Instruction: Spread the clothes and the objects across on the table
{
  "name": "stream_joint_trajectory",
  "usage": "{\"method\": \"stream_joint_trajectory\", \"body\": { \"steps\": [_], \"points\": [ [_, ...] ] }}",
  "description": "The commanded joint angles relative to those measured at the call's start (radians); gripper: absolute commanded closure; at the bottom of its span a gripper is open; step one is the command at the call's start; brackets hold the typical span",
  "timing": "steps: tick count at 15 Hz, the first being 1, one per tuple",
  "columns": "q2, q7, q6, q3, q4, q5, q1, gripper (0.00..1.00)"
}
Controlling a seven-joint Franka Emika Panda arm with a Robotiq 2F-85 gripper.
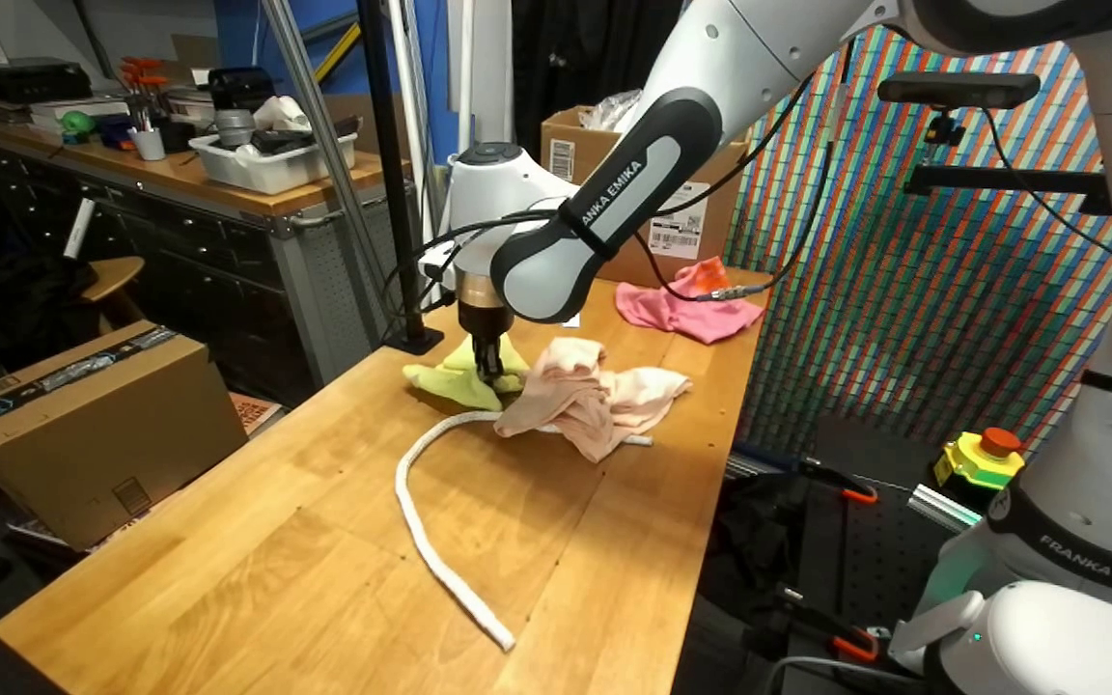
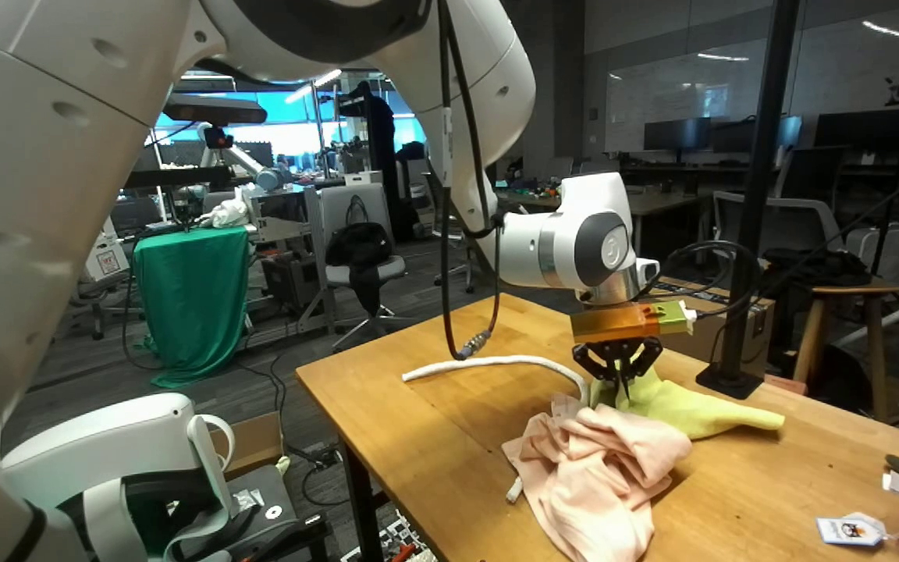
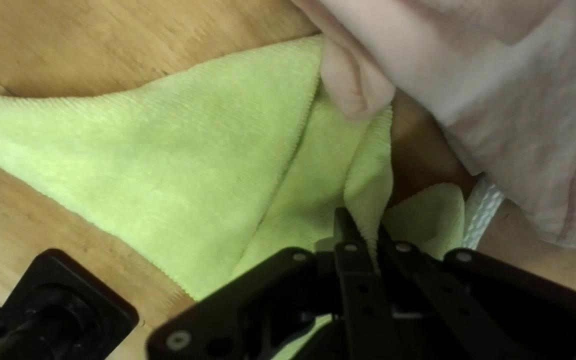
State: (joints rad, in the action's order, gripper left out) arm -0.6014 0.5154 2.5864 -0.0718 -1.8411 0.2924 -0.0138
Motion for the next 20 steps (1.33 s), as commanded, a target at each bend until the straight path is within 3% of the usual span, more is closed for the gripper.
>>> {"method": "stream_joint_trajectory", "body": {
  "steps": [1, 11, 20],
  "points": [
    [0.031, -0.055, 0.017, 0.016, -0.007, 0.025, -0.018, 0.98],
    [0.077, -0.333, 0.140, 0.127, -0.007, 0.155, -0.141, 0.98],
    [0.156, -0.560, 0.168, 0.238, -0.018, 0.308, -0.237, 0.98]
  ]
}}
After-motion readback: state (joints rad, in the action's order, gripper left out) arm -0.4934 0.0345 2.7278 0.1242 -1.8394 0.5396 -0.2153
